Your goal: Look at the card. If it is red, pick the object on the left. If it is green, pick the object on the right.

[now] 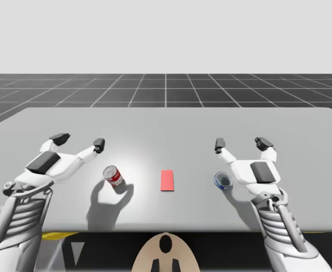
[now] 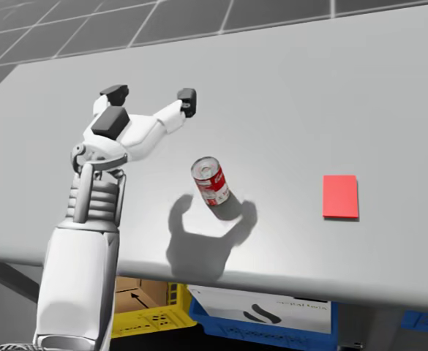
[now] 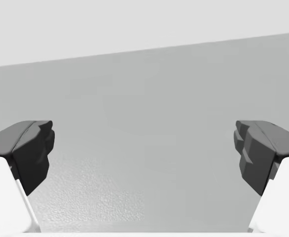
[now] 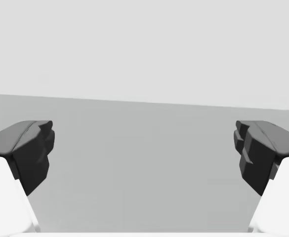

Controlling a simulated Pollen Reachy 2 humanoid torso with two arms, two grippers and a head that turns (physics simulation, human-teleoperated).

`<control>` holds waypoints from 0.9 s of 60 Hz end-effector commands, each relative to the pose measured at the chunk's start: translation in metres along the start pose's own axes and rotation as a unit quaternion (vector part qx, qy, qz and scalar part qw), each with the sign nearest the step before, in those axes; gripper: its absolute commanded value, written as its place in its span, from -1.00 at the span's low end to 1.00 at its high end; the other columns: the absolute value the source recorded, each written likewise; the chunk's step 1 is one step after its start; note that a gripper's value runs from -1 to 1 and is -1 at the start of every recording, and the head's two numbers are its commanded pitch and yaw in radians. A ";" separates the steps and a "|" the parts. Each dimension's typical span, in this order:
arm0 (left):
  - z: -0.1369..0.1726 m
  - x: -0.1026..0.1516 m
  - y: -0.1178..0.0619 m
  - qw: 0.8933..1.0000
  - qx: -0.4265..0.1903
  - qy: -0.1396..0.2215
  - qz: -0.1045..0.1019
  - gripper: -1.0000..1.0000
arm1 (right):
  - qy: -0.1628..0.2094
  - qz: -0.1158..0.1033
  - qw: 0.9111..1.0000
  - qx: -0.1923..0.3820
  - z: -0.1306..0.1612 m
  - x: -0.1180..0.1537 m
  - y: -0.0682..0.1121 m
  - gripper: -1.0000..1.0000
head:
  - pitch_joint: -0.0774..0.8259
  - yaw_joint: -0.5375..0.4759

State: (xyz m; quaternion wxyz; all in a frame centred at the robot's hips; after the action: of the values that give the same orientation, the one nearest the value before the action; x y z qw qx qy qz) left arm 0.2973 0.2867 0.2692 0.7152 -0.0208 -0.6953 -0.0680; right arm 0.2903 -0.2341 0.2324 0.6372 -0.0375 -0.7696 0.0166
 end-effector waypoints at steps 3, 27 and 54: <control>0.040 -0.017 -0.003 0.999 -0.032 0.022 0.005 -1.00 | 0.006 -0.009 1.000 -0.004 0.000 -0.005 0.003 -1.00 | 0.73 0.74; 0.087 -0.081 -0.006 0.987 -0.098 0.118 0.038 -1.00 | 0.007 -0.007 1.000 -0.003 -0.001 -0.007 0.004 -1.00 | 0.73 0.77; 0.043 -0.110 -0.031 0.981 -0.111 0.152 0.050 -1.00 | 0.004 -0.008 1.000 -0.002 -0.001 -0.005 0.003 -1.00 | 0.69 0.77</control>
State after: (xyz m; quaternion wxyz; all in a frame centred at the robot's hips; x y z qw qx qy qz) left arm 0.2305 0.2782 0.1626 0.8080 -0.1254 -0.5658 -0.1066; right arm 0.2931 -0.2341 0.2281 0.6401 -0.0375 -0.7672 0.0147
